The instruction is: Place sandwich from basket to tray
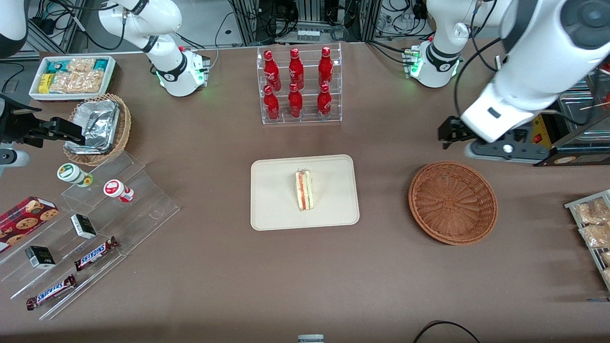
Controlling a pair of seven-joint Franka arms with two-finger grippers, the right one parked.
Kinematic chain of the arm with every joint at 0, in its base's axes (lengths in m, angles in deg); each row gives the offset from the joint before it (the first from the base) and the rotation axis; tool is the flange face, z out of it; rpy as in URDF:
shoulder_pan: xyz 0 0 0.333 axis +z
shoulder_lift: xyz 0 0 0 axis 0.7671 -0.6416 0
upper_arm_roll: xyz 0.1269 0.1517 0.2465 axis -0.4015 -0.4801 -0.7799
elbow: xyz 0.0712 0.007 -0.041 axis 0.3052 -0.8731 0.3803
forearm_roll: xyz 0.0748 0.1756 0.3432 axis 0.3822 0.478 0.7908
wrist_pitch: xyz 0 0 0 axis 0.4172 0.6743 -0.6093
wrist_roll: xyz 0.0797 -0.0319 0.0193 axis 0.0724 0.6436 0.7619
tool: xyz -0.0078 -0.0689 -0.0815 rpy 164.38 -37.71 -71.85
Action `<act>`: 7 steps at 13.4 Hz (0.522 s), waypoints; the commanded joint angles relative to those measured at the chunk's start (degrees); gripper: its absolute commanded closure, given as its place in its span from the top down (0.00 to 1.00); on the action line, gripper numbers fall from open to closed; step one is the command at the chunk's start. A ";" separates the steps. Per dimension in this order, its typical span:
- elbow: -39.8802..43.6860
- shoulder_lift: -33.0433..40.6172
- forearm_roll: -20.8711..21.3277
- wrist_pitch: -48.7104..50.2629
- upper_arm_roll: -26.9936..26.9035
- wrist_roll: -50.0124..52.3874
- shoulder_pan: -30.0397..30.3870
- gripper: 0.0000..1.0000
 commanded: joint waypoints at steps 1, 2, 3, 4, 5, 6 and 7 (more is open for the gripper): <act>-1.64 2.11 -0.97 0.65 -2.67 -3.96 -0.56 0.99; -1.56 2.38 -0.88 0.74 -3.03 -4.06 -0.47 0.99; -1.64 2.99 -0.88 1.00 -3.30 -4.23 -0.47 0.99; -1.64 2.99 -0.88 1.09 -3.39 -4.23 -0.38 0.99; -1.64 3.08 -0.88 1.09 -3.30 -4.23 -0.30 0.99; -1.64 3.08 -0.88 1.26 -3.30 -4.32 -0.21 0.99; -1.47 2.99 -0.88 1.09 -3.30 -4.23 -0.12 0.99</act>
